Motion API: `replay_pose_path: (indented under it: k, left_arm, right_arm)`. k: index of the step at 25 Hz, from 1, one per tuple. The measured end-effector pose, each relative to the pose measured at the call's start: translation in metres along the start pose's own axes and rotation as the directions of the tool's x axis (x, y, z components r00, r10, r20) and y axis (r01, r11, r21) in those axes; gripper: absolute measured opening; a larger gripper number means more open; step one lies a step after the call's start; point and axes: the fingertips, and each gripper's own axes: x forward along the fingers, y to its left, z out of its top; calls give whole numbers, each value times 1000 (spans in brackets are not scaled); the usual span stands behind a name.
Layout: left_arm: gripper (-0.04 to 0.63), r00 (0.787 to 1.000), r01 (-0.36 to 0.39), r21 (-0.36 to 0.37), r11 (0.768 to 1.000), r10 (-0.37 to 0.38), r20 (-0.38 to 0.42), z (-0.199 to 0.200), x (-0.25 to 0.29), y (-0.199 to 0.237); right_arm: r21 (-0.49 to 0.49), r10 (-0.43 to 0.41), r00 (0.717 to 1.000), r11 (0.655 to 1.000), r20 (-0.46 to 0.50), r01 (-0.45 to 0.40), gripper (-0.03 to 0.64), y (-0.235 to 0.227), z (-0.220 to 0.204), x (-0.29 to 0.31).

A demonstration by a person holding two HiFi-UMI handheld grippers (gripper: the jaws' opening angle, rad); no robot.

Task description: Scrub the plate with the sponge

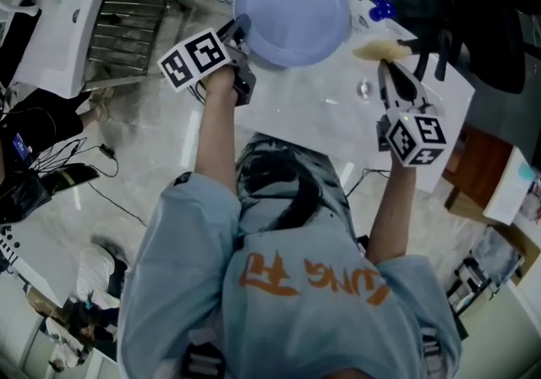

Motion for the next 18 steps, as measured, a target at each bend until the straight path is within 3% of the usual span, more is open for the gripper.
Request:
replay_pose_path:
  k: [11, 14, 18]
  left_arm:
    - [46, 993, -63, -70, 996, 55, -103, 4, 41, 22]
    - [48, 985, -63, -7, 998, 61, -159, 0, 44, 23]
    - [73, 968, -81, 168, 982, 117, -222, -9, 47, 23]
  right_arm:
    - [-42, -5, 999, 999, -45, 3, 20, -1, 8, 16]
    - [-53, 5, 998, 999, -60, -8, 20, 6, 6, 20]
    - [-78, 21, 997, 997, -79, -28, 20, 14, 6, 22]
